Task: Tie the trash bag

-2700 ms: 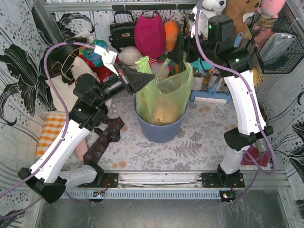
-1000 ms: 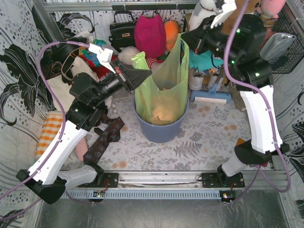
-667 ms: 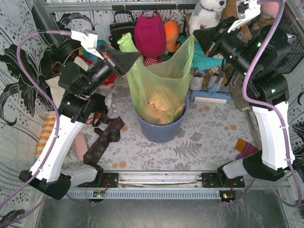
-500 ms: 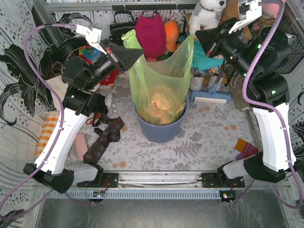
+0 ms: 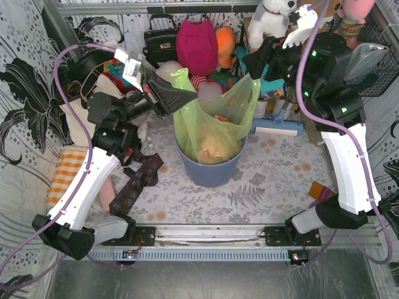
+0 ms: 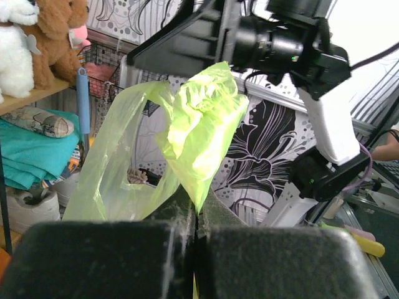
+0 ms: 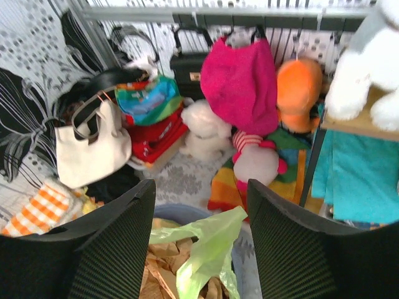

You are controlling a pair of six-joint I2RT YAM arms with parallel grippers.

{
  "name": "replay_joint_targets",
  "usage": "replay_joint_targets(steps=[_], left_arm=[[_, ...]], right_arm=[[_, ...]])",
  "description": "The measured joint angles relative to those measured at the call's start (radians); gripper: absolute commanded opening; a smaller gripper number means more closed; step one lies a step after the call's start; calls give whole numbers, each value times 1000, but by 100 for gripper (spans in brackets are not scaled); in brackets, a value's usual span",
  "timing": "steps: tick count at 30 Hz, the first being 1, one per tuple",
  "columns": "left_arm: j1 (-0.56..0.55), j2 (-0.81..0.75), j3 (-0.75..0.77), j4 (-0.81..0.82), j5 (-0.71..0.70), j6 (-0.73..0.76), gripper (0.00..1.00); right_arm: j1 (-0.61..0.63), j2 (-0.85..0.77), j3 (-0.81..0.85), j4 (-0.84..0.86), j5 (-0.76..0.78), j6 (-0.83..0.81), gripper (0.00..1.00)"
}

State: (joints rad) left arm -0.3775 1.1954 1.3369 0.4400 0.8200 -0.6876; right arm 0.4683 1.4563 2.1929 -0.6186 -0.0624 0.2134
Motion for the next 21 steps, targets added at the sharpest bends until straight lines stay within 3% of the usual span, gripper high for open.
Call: replay_joint_targets(steps=[16,18,21], left_arm=[[0,-40,-21,12,29,-13,0],[0,-41,-21,11,29,-11,0],[0,-43,-22,8,29,-10,0]], right_arm=[[0,-11,6,-265,-18,11,64],[0,-35,-7,-277,-14,13,59],[0,-59,-10,-283,-11,16,37]])
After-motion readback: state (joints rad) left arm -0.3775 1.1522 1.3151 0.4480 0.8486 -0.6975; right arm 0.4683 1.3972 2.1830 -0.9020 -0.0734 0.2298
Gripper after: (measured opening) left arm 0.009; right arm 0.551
